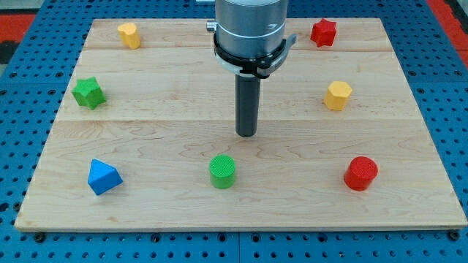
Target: Move the hexagon diagonal to the bottom right of the cube
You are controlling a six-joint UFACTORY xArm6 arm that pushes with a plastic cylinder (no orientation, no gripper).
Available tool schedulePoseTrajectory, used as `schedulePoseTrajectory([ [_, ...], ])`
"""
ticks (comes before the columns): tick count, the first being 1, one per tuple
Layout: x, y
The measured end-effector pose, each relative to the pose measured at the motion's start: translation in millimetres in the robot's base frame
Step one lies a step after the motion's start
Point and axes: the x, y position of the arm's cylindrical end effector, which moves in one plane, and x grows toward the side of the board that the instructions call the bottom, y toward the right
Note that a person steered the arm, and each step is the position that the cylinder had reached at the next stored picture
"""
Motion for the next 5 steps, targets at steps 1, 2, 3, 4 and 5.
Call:
schedulePoseTrajectory([
  [1,0.0,-1.7],
  [2,0.0,-1.7],
  [3,0.0,20.7],
  [4,-0.5,47.4],
  [5,-1.9,74.9],
])
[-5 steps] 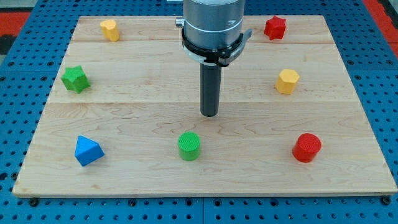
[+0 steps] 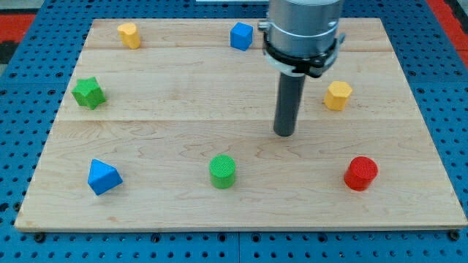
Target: Move the hexagon diagonal to the bottom right of the cube
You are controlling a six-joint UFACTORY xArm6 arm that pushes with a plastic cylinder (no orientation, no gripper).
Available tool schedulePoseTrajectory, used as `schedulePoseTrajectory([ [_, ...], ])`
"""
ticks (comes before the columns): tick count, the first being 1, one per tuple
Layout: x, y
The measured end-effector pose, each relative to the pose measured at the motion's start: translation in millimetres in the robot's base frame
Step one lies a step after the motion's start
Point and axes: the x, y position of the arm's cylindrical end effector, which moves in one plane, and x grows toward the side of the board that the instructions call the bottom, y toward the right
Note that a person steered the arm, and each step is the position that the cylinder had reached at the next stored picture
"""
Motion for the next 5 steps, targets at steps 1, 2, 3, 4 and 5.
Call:
schedulePoseTrajectory([
  [1,-18.0,78.9],
  [2,-16.7,144.7],
  [3,-45.4,137.6],
  [4,-51.1,58.6],
  [5,-59.1,-26.2],
])
